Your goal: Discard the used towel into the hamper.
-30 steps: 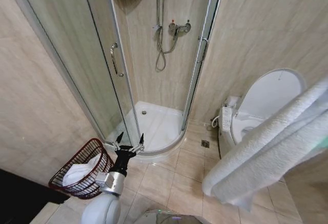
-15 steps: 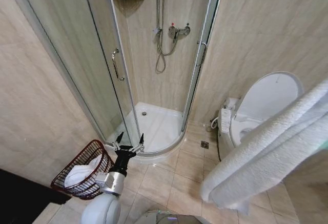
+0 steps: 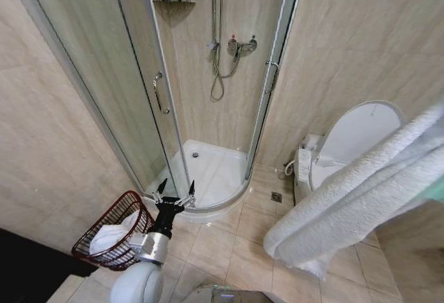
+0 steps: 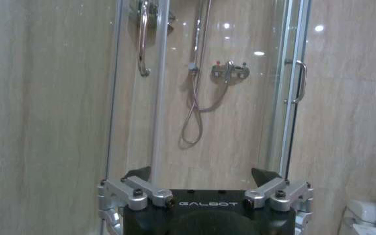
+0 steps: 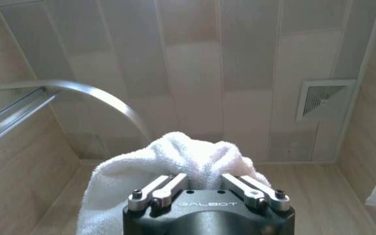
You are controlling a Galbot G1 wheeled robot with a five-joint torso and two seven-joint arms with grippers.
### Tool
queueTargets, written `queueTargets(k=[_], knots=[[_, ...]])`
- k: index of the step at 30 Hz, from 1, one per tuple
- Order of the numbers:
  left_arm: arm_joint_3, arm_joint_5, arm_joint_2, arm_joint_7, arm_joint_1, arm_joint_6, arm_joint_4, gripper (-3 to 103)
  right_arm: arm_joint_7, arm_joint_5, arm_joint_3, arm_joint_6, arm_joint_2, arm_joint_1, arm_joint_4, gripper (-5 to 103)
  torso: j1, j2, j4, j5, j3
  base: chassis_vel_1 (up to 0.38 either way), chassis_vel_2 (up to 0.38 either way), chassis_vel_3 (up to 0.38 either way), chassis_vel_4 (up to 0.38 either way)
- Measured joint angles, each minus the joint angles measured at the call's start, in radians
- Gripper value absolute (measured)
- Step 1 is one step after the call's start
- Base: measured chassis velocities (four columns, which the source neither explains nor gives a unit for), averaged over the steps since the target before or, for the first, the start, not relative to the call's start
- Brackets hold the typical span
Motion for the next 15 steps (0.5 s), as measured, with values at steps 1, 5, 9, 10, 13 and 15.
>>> queueTargets(k=[1,5,9,10,13,15], knots=[[0.0,0.0,0.0,0.0,0.0,0.0,0.0,100,0.0,-0.001,-0.002,-0.002,0.0,0.001,0.0,9,0.002,0.005,0.0,0.0,0.003,0.0,0.0,0.0,0.0],[0.0,0.0,0.0,0.0,0.0,0.0,0.0,100,0.004,-0.002,-0.019,-0.01,-0.004,0.014,0.0,9,0.014,0.031,0.0001,0.0,0.017,0.0,0.0,0.0,0.0],[0.0,0.0,0.0,0.0,0.0,0.0,0.0,100,0.002,-0.006,-0.024,-0.011,0.001,0.013,0.0,9,0.022,0.049,0.0001,0.0,0.027,0.0,0.0,0.0,0.0],[0.0,0.0,0.0,0.0,0.0,0.0,0.0,100,0.002,-0.006,-0.024,-0.011,0.001,0.013,0.0,9,0.022,0.049,0.0001,0.0,0.027,0.0,0.0,0.0,0.0],[0.0,0.0,0.0,0.0,0.0,0.0,0.0,100,-0.001,-0.007,-0.025,-0.007,0.01,0.009,0.0,9,0.032,0.071,-0.0001,0.0,0.039,0.0,0.0,0.0,0.0],[0.0,0.0,0.0,0.0,0.0,0.0,0.0,100,-0.001,-0.008,-0.026,-0.007,0.012,0.009,0.0,9,0.034,0.076,0.0,0.0,0.042,0.0,0.0,0.0,0.0]])
